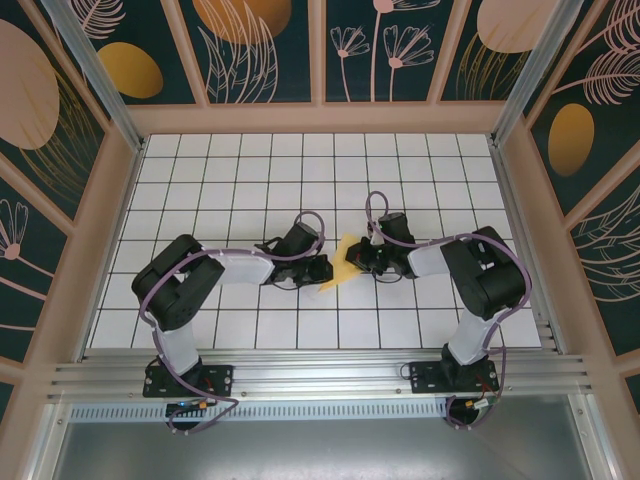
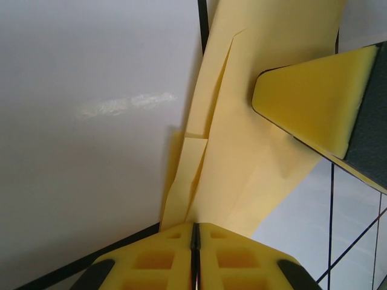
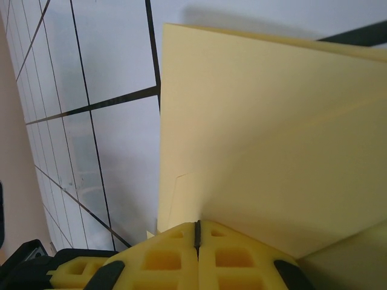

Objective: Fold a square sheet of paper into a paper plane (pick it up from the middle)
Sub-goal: Fourth fold the wing at the center of the table.

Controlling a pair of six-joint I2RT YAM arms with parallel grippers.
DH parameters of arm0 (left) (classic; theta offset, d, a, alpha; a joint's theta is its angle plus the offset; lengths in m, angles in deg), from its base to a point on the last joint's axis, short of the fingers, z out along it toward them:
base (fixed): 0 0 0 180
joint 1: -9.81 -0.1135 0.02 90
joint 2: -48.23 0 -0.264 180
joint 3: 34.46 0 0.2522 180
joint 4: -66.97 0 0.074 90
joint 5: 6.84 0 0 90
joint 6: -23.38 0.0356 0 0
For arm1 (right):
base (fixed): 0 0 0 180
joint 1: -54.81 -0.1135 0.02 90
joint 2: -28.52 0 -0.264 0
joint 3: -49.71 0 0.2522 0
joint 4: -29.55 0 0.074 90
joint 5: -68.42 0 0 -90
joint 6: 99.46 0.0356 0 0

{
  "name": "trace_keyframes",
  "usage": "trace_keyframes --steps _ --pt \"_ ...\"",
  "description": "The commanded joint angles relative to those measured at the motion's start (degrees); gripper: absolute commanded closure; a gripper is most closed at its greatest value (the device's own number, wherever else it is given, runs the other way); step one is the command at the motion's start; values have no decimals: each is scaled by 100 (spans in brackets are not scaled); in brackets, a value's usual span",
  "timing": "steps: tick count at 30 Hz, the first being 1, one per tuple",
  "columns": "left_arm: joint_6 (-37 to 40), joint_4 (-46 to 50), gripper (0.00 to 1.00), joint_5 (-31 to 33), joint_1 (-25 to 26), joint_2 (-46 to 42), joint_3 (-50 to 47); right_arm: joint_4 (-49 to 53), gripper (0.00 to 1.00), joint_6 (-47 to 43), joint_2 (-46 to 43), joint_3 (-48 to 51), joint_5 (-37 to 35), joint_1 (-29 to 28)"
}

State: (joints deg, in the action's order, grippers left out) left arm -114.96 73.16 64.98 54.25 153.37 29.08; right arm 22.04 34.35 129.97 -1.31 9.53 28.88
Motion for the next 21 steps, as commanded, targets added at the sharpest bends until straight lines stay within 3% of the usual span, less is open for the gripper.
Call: trace_keyframes --steps 1,21 --pt "-180 -150 88 141 16 225 -315 887 94 -288 543 219 -854 -19" --pt "-330 -687 84 296 47 -661 -956 1288 93 -827 396 -54 -779 -96"
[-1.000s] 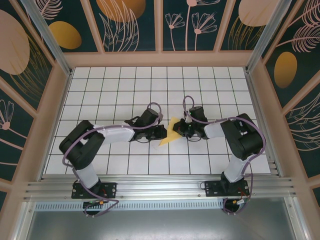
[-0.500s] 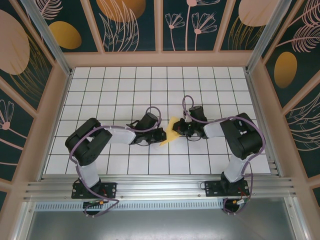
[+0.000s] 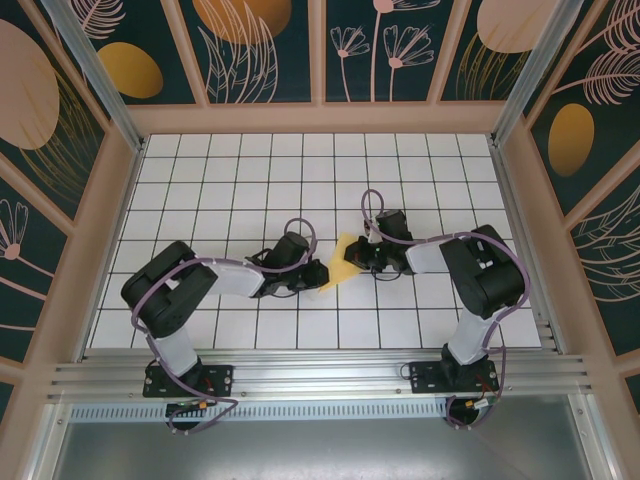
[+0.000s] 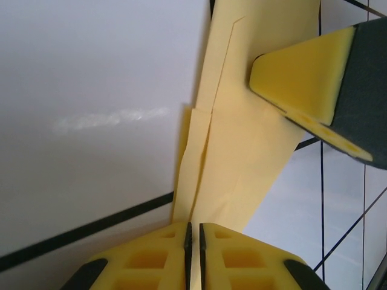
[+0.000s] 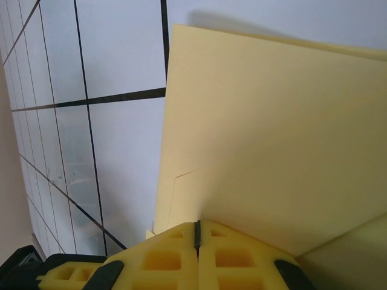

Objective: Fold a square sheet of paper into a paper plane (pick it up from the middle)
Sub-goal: Fourth fold the wing at the center of the table.

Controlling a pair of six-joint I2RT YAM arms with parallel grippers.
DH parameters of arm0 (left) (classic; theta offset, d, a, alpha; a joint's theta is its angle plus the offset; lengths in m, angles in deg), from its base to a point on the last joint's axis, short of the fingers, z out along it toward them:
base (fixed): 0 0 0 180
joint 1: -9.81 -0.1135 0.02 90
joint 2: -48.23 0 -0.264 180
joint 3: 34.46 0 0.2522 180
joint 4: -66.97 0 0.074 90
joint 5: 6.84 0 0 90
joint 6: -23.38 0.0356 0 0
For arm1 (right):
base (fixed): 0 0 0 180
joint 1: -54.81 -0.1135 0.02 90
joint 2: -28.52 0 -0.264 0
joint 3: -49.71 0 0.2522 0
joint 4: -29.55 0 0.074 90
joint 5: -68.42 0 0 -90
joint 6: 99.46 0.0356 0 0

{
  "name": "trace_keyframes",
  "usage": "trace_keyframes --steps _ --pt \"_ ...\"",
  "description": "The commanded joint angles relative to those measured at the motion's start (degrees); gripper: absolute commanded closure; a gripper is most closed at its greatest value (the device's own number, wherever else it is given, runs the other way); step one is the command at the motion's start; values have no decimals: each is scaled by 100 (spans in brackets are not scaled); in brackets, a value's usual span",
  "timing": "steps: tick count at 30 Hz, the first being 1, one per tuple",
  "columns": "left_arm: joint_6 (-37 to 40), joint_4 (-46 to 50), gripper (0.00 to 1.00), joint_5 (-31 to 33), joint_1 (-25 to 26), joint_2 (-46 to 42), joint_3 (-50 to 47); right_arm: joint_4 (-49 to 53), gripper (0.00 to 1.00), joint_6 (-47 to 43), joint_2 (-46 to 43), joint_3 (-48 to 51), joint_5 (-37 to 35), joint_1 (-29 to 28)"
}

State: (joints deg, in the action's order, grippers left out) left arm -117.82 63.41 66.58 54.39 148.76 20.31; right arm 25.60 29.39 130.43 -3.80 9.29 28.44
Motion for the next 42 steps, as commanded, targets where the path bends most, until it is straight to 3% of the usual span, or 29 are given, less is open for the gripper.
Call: trace_keyframes --steps 1,17,42 --pt "-39 323 84 168 28 -383 -85 919 93 -393 356 182 -683 -63" --pt "-92 686 76 1045 32 -1942 -331 1353 92 -1309 330 -137 -519 -422" --pt "-231 429 76 1065 -25 -1770 -401 1807 90 -1877 187 -441 -248 -465"
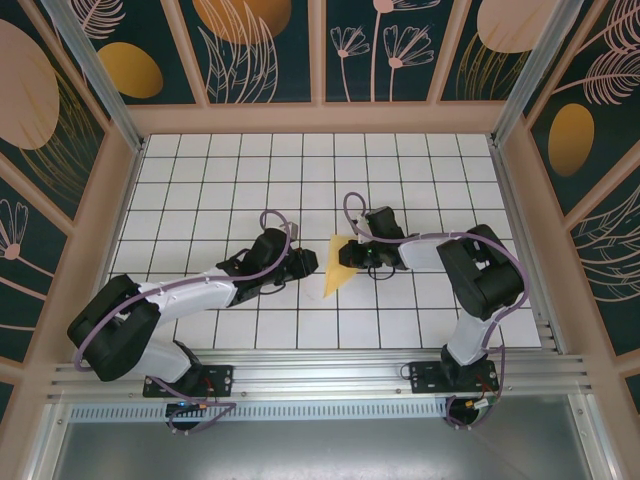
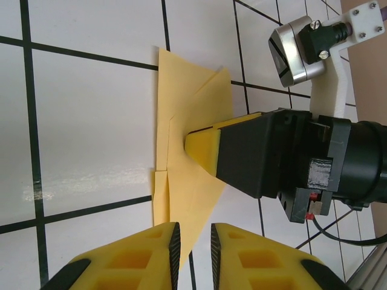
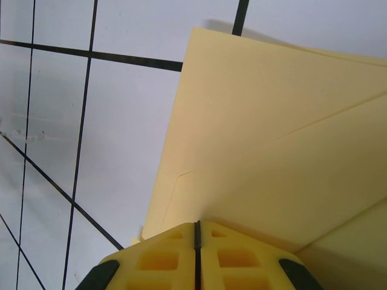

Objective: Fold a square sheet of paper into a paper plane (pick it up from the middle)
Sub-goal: Fourth fold the wing at the center of the table.

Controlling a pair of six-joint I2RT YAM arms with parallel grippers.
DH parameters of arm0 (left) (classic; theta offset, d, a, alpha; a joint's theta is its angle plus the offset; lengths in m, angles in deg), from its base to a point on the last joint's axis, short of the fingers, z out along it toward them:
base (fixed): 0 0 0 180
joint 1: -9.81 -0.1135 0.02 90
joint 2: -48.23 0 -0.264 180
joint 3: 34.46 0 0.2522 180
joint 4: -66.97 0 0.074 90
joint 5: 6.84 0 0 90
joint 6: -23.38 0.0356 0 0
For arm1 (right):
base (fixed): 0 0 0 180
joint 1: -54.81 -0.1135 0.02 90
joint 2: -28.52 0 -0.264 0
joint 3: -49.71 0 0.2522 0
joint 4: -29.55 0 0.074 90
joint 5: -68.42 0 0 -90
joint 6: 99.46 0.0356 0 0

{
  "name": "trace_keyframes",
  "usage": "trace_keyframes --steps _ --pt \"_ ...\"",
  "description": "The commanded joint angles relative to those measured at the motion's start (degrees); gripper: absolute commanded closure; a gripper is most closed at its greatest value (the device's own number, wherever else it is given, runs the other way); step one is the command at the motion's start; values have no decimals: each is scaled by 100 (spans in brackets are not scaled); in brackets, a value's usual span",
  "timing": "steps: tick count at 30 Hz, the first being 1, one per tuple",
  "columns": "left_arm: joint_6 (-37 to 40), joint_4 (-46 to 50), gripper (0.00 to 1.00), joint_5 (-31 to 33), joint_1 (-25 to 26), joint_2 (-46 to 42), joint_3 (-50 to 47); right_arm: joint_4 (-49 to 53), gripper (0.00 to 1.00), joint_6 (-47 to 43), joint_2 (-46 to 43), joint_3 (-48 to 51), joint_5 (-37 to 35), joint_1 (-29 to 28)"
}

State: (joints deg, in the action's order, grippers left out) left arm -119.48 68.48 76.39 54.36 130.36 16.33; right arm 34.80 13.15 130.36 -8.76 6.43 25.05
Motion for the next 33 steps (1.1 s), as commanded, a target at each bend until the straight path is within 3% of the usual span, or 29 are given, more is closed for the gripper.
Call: trace_keyframes --steps 1,10,19,33 --pt "-57 -88 76 61 -32 79 14 926 90 -299 151 37 38 -127" --pt "-52 -26 76 36 -92 84 82 1243 89 -532 -246 -63 -39 -127" --pt "-68 -30 76 52 -104 -51 -29 1217 85 -154 -846 39 -373 -250" --pt "8 -51 74 -13 -158 81 28 1437 69 531 -1714 378 -1240 -234"
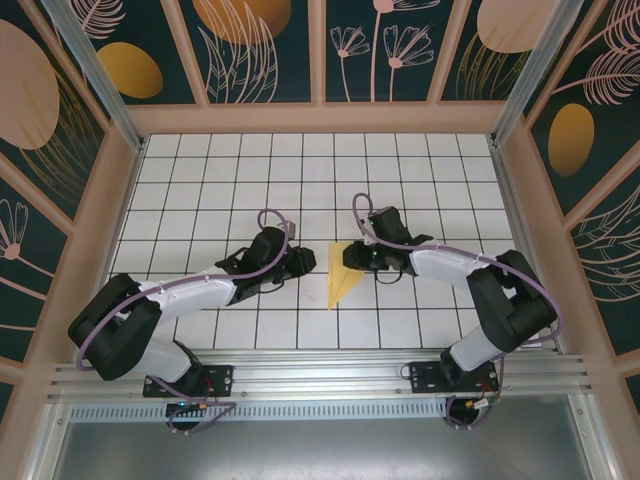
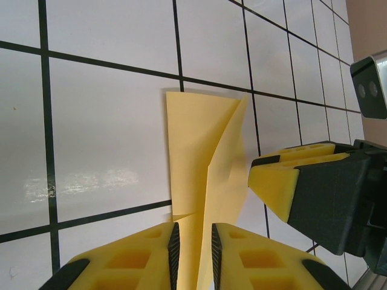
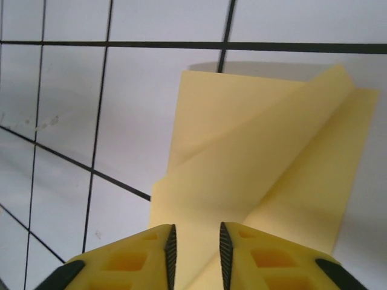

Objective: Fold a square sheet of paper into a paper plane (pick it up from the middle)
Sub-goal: Fourth fold the wing at the center of the table.

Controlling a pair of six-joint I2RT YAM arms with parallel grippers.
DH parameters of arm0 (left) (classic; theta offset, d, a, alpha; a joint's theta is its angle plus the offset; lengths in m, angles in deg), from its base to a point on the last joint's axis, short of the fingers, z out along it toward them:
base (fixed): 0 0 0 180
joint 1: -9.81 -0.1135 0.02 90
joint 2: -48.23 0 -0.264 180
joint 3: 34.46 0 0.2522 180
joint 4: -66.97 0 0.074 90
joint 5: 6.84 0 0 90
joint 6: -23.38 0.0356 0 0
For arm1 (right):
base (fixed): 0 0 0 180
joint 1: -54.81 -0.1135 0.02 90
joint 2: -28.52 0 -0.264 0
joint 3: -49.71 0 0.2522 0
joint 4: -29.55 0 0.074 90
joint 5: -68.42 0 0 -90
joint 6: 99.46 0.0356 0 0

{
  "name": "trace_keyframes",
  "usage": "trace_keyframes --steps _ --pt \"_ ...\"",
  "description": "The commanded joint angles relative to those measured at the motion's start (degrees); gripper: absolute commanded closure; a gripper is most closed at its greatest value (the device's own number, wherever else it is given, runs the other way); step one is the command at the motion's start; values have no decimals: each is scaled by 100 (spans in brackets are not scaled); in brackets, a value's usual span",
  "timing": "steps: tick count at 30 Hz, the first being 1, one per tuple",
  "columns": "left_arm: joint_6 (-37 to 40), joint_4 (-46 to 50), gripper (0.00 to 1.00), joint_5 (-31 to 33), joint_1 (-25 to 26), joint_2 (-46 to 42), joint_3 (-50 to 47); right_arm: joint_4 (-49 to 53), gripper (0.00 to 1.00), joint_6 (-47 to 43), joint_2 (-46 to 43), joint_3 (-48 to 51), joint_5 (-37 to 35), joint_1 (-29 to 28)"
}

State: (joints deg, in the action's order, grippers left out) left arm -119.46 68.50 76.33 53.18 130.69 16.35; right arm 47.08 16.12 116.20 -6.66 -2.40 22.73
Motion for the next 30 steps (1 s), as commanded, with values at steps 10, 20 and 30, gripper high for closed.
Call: trace_keyframes --steps 10,20,30 --pt "170 26 66 -92 -92 457 339 90 57 978 -1246 1116 -319 608" --pt "352 17 57 -359 -160 1123 657 -165 50 1418 -1737 1652 218 1008" --pt "222 -722 47 -1131 -157 1394 526 -846 49 1676 -1509 1822 672 800"
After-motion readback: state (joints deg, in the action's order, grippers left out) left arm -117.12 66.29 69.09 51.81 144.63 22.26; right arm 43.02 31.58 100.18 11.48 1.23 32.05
